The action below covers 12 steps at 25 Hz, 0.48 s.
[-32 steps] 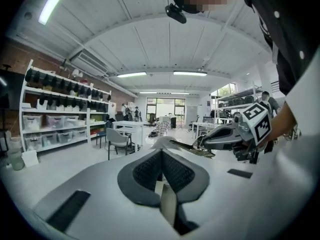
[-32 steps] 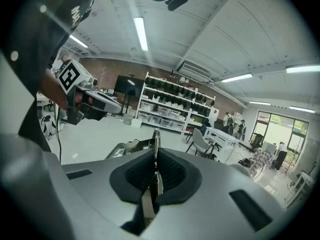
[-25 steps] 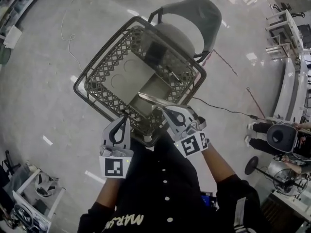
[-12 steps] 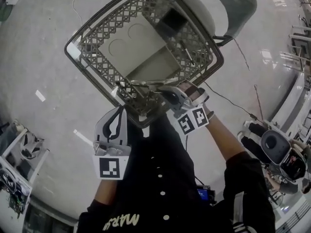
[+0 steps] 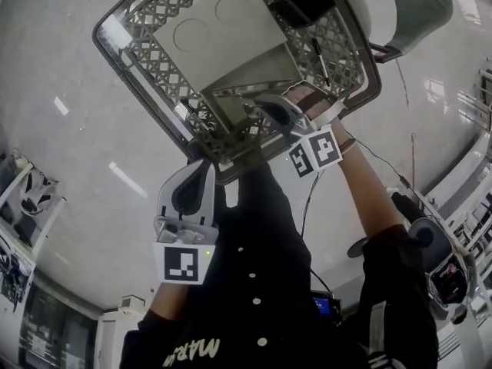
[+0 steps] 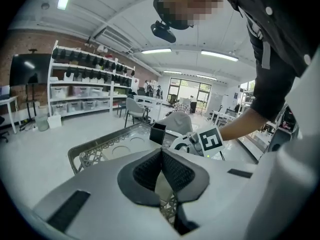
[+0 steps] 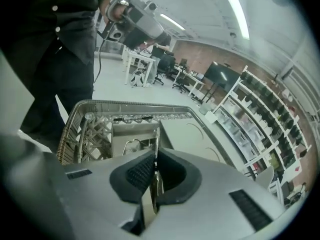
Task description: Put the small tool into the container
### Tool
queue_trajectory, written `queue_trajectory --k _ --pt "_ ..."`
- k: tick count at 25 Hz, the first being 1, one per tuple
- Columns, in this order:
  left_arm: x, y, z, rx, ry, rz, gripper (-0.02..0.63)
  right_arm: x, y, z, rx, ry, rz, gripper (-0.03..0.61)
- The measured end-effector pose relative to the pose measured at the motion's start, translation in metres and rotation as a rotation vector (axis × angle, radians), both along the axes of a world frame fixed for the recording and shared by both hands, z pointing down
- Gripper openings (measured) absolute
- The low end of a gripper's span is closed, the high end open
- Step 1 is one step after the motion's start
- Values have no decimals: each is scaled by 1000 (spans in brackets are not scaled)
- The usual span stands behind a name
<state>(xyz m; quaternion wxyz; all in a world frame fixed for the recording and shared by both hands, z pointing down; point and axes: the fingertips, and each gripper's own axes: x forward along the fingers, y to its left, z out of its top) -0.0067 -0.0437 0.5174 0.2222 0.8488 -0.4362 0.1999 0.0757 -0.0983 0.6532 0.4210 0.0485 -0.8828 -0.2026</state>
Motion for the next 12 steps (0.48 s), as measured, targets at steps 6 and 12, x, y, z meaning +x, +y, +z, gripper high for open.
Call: queue_trajectory --k 6,12 --pt "6 17 26 -62 -16 4 26 -4 -6 29 -3 44 -121 17" --pt "5 20 39 -71 -11 -57 26 -9 -7 44 27 17 -143 17"
